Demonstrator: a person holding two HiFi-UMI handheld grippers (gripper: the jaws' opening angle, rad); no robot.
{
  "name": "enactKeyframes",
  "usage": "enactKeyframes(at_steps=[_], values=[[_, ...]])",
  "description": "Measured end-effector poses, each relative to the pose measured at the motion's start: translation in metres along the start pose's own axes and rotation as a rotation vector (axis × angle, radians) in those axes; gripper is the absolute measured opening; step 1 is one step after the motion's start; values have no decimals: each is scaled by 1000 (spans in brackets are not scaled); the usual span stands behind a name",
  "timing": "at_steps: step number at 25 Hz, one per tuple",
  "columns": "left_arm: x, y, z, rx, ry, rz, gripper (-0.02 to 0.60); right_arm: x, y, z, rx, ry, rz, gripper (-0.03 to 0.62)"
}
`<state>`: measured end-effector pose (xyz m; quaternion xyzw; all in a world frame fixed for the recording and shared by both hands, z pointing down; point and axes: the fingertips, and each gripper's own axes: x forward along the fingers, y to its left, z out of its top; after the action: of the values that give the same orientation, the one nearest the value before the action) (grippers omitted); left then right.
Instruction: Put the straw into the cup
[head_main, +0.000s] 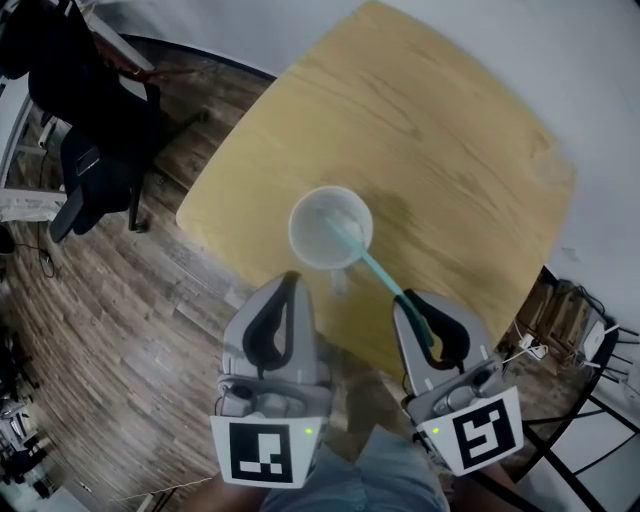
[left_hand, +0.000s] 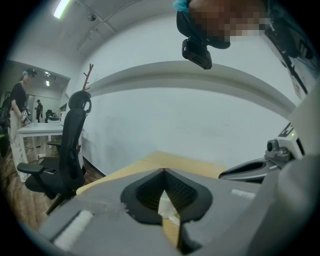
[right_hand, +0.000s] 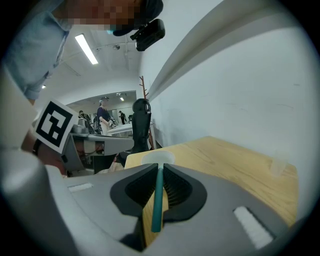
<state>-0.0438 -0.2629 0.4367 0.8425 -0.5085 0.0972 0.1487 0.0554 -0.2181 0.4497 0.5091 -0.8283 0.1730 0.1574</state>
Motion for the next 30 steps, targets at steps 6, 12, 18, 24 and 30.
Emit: enactKeyframes(at_steps=[6,12,18,24,30], values=[[2,0,-10,4,28,-11,17,9,-1,-9,7,12,-4,42],[-2,3,-11,9,31,-20,17,15,-1,-13,17,24,-22,71],[-8,6,-2,19,14,-34,17,11,1,-4,5,-5,-50,107],[-22,-7,43,52,-74,-78,17,-14,5,32,-27,-88,-91,149],[-44,-36,104,98,-210,-140,17,-55,12,89,-27,-245,-142,149]])
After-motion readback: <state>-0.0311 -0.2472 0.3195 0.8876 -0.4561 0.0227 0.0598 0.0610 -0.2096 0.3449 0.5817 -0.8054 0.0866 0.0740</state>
